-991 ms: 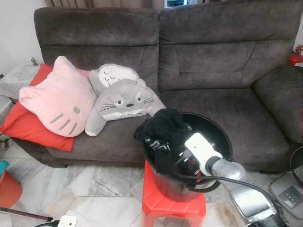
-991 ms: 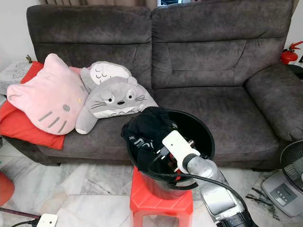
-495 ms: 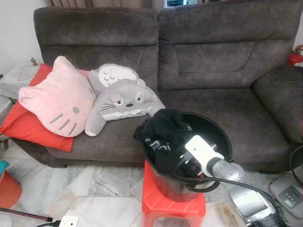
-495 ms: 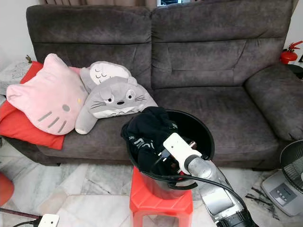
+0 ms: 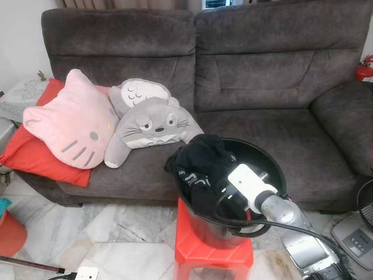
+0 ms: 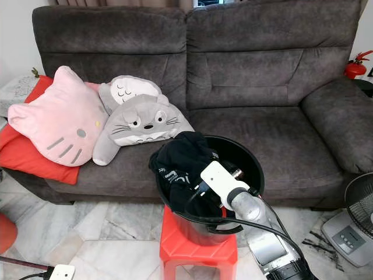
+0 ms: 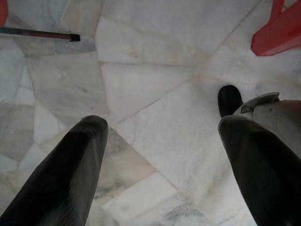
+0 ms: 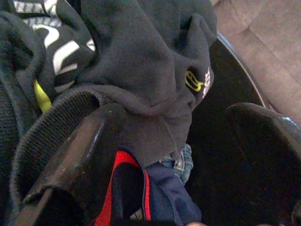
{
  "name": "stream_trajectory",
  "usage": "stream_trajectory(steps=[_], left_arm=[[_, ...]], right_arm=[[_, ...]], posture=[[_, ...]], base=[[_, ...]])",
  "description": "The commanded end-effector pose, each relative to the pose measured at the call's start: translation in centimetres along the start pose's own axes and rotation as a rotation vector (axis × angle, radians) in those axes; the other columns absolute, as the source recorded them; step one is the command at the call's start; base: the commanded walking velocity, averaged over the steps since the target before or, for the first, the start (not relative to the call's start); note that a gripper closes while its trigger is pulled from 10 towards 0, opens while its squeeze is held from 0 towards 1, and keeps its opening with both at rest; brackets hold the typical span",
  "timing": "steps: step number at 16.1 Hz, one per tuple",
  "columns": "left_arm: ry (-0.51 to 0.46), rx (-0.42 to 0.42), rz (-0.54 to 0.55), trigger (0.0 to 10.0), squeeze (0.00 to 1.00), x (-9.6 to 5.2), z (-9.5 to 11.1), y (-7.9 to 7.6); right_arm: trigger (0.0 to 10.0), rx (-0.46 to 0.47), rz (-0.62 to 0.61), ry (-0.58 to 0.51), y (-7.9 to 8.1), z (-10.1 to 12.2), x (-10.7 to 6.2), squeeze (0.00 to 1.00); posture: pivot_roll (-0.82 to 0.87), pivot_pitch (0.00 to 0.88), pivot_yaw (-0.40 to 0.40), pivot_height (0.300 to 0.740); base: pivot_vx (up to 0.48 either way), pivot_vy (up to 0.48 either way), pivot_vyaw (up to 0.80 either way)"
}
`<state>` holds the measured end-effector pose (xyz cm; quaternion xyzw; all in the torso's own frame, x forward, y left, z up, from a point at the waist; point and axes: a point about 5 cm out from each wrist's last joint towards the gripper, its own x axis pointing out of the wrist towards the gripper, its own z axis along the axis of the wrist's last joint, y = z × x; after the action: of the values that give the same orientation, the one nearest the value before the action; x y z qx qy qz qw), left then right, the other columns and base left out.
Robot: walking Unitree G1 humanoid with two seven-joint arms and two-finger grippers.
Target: Hang hanger
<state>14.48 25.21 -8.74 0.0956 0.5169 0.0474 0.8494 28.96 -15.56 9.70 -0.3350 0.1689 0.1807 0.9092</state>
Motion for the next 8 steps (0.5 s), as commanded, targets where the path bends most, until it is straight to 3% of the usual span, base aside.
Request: stream_trajectory(steps=[1,6,8], left_arm=[[0.013,0.012,0.011,10.0,0.0,-0.1,-0.5,0.3],[0.018,0.008,0.027,10.0,0.0,-0.3,-0.9,1.6],[0.017,0.01,0.026,10.0,0.0,-0.3,-0.8,1.3]], right_arm=[[10.0,-0.011,0.006,-0.017,0.3,0.4,0.2,0.0],[10.0,-0.055,0.079,-0.015,1.4,0.2,0.6,0.0],[10.0,-0.052,0.103,0.008,1.9,-0.1,0.7,0.0]], posture=[[-0.2,0.0,0.059,0.732],[-0.19,0.0,0.055,0.732],[-0.19,0.0,0.056,0.732]], base=[[0.0,0.0,0.0],[0.0,0.0,0.0],[0.0,0.0,0.0]])
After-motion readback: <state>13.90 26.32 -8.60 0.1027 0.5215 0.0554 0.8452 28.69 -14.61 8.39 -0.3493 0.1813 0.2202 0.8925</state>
